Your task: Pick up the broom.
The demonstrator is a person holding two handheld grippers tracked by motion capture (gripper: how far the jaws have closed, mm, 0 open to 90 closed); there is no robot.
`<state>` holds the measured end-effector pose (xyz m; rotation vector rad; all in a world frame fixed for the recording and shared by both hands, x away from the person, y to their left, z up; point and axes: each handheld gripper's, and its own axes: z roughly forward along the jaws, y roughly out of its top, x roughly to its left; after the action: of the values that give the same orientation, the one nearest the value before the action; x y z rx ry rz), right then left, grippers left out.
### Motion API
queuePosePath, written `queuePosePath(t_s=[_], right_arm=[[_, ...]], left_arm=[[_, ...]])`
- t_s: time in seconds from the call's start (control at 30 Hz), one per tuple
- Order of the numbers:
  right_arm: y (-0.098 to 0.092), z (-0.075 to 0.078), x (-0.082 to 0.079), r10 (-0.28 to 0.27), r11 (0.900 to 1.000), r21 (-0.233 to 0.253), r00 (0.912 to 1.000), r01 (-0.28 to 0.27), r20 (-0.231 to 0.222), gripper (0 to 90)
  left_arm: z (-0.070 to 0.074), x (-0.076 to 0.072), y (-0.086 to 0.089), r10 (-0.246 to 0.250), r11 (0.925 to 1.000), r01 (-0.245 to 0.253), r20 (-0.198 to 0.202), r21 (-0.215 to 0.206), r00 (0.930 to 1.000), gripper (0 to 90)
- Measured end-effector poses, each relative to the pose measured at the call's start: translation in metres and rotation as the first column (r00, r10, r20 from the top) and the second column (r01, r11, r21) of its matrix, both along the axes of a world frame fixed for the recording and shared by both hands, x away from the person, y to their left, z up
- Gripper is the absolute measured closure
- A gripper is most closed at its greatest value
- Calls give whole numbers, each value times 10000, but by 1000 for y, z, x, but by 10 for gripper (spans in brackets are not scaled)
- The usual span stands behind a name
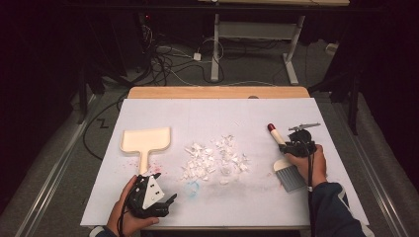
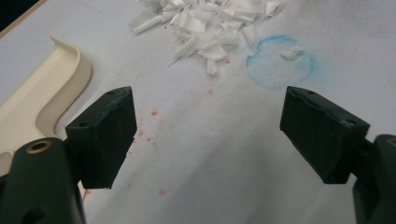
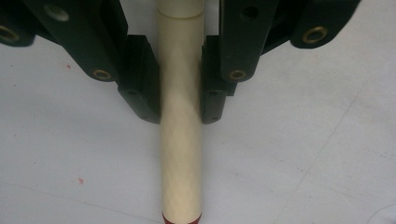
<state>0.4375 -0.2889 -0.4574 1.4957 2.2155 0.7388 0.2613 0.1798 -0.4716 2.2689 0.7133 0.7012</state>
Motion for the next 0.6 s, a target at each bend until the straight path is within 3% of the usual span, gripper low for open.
queuePosePath(t_s=[0.1, 0.2, 0.27, 0.37, 0.4, 0.43, 0.5, 0.6], right_arm=[[-2, 7, -5, 30, 9999, 117, 9995, -34, 310, 713], [-4, 22, -16, 142, 9995, 279, 9940, -173, 1083, 713], [-4, 26, -19, 179, 9993, 300, 9919, -218, 1258, 713], [-6, 38, -30, 234, 9983, 490, 9822, -331, 1865, 713], [-8, 46, -37, 207, 9974, 631, 9746, -357, 2230, 713], [-8, 46, -37, 207, 9974, 631, 9746, -357, 2230, 713], [-10, 55, -44, 132, 9957, 850, 9653, -366, 2608, 713], [-12, 68, -54, 81, 9917, 1197, 9515, -472, 3076, 713]], left_arm=[[0, 1, -1, -16, 10000, 16, 16, -20, 10000, 177], [0, 2, -1, -8, 10000, 8, 11, 15, 10000, 177], [0, 1, -2, -15, 10000, 15, 1, 39, 10000, 177], [1, 1, -3, -17, 10000, 17, 31, 46, 10000, 177], [1, 1, -3, -12, 10000, 12, 36, 44, 10000, 177], [1, 1, -3, -7, 10000, 7, 35, 20, 10000, 177], [2, 1, -4, 15, 10000, -14, 13, -42, 10000, 177], [6, 2, -5, 38, 9991, -39, -19, -411, 10000, 180]])
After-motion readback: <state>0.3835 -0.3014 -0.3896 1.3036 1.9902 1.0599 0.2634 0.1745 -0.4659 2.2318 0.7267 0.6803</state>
